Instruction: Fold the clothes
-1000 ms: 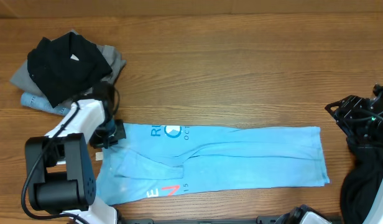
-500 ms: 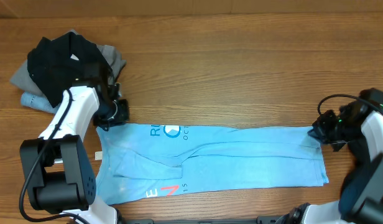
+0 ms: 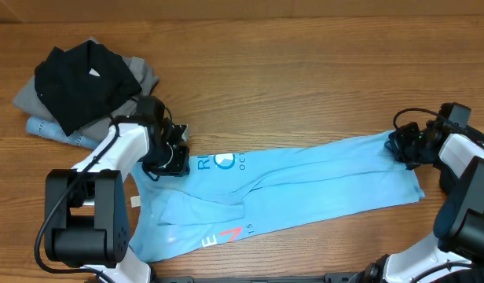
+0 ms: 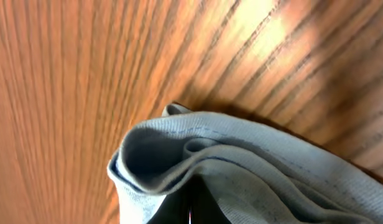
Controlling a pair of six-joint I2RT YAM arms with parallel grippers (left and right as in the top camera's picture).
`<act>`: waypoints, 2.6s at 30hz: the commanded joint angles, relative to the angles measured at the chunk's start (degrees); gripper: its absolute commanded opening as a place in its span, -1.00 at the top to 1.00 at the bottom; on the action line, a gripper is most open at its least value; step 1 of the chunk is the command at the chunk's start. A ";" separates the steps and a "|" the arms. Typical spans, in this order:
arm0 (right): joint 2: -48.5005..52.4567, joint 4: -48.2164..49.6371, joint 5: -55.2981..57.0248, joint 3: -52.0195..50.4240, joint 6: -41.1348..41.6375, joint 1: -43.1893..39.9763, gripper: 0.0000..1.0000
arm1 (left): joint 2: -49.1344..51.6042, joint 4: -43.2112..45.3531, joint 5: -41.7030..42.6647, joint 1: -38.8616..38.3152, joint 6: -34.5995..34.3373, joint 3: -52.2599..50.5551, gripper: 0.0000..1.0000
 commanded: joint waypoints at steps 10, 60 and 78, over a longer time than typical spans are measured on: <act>3.19 -2.75 -3.10 0.39 -5.01 -0.48 0.92 | 7.54 33.16 0.81 1.81 -5.62 -8.35 0.70; -6.27 -17.38 -4.57 6.51 -19.30 -7.96 -0.17 | 8.39 5.62 -10.10 3.13 -6.45 17.57 0.27; 9.46 -27.04 -1.57 6.34 -41.05 -12.17 -0.24 | -6.34 -11.80 -10.14 3.13 -5.22 31.74 -0.36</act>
